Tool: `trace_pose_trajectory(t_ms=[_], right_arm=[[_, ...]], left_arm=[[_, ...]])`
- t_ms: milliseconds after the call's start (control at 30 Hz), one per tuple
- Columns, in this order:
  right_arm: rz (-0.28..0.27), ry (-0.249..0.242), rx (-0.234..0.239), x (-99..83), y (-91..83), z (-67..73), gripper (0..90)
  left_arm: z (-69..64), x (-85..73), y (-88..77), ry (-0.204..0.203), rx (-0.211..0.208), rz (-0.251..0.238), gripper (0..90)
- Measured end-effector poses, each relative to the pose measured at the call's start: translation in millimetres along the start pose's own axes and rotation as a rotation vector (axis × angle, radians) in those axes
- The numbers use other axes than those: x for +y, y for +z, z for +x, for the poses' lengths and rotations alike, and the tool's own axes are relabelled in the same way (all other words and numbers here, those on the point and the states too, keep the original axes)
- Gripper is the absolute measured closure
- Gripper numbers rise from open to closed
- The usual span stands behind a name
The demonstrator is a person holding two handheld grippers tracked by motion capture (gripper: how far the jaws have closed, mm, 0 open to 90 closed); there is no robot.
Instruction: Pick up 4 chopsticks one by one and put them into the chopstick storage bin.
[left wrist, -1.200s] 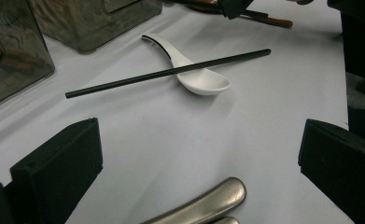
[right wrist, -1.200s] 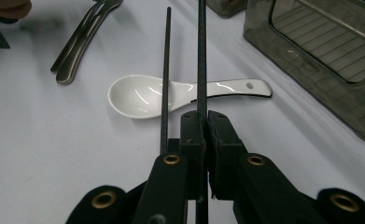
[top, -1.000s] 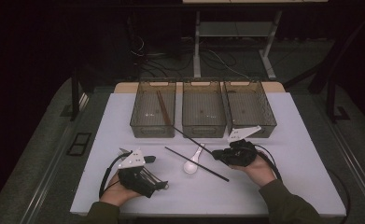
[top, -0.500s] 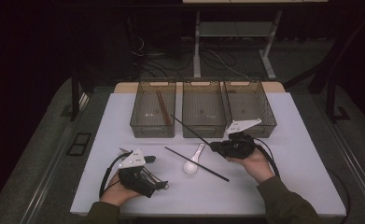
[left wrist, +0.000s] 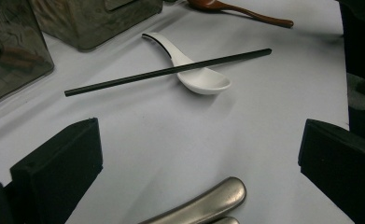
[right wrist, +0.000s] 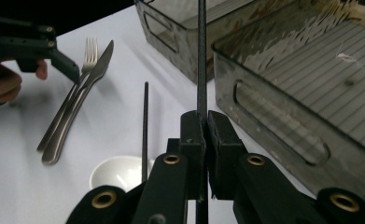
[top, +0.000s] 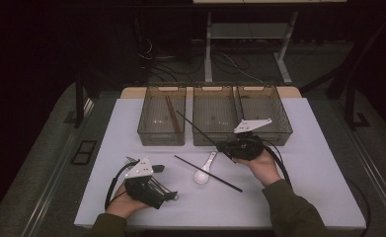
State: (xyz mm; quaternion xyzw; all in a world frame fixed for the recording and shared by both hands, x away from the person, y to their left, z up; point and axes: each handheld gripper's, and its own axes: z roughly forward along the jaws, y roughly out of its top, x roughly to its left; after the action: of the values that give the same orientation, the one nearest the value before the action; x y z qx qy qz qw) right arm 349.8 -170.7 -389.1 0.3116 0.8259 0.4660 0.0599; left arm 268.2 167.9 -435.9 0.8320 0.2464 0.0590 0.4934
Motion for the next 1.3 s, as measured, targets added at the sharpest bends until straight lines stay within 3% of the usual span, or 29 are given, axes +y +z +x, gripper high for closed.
trace_pose_trajectory(t_ms=[600, 1300], right_arm=[[-0.052, 0.048, -0.033, 43.1, 23.0, -6.3, 85.6], [-0.096, 0.098, -0.065, 87.4, 65.4, -3.8, 85.6]], left_arm=[[0.5, 0.6, -0.1, 0.013, -0.004, 0.001, 0.0], [-0.2, 1.0, 0.8, 0.016, -0.009, 0.007, 0.0]])
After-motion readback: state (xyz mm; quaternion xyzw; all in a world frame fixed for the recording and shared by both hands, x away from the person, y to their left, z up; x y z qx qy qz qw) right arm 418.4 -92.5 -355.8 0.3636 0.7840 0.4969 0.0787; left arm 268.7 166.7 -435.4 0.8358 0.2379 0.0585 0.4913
